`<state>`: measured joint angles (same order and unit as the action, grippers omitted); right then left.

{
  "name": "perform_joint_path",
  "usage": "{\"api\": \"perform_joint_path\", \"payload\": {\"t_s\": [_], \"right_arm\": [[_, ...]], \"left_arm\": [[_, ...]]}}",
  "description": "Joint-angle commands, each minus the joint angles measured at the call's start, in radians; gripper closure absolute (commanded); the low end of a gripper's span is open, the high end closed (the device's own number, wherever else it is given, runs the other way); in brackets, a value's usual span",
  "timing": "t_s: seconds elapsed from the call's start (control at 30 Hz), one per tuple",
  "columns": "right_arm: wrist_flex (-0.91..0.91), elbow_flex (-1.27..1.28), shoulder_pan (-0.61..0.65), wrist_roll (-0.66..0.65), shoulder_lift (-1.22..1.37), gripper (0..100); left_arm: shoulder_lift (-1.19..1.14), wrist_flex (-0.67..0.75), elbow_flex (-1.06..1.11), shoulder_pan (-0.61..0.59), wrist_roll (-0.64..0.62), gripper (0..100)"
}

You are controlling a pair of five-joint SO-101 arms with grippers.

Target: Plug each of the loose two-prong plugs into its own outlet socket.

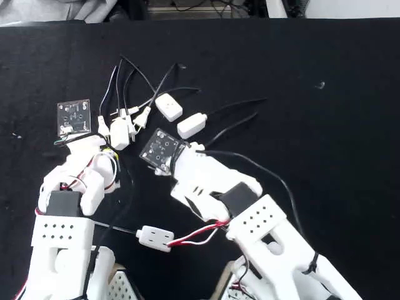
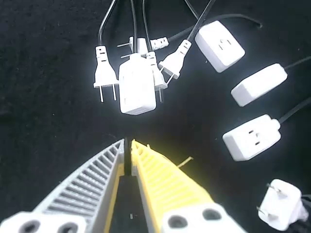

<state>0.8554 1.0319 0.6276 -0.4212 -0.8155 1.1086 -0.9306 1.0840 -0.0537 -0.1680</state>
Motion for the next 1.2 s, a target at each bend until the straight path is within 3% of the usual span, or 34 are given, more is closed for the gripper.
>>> {"api": "perform_joint_path", "payload": {"t_s": [0.0, 0.3, 0.47, 0.7, 0.93, 1.17], "right_arm": [[-0.060, -0.002, -0.014, 0.068, -0.036, 98.8], [-0.147, 0.041, -0.014, 0.094, -0.028, 98.8], [-0.147, 0.041, -0.014, 0.094, -0.028, 98.8], [-0.147, 0.041, -0.017, 0.089, -0.028, 98.8], [-0.147, 0.039, -0.018, 0.086, -0.028, 98.8], [-0.147, 0.039, -0.018, 0.086, -0.028, 98.8]], "left_arm": [[0.011, -0.002, -0.058, 0.022, -0.104, 97], [0.011, 0.167, -0.002, 0.179, -0.146, 97], [0.011, 0.247, 0.035, 0.193, -0.387, 97], [0.011, 0.207, 0.028, 0.203, -0.586, 90], [0.011, 0.127, -0.016, 0.278, -0.586, 92], [0.011, 0.038, -0.117, 0.223, -0.568, 97]]}}
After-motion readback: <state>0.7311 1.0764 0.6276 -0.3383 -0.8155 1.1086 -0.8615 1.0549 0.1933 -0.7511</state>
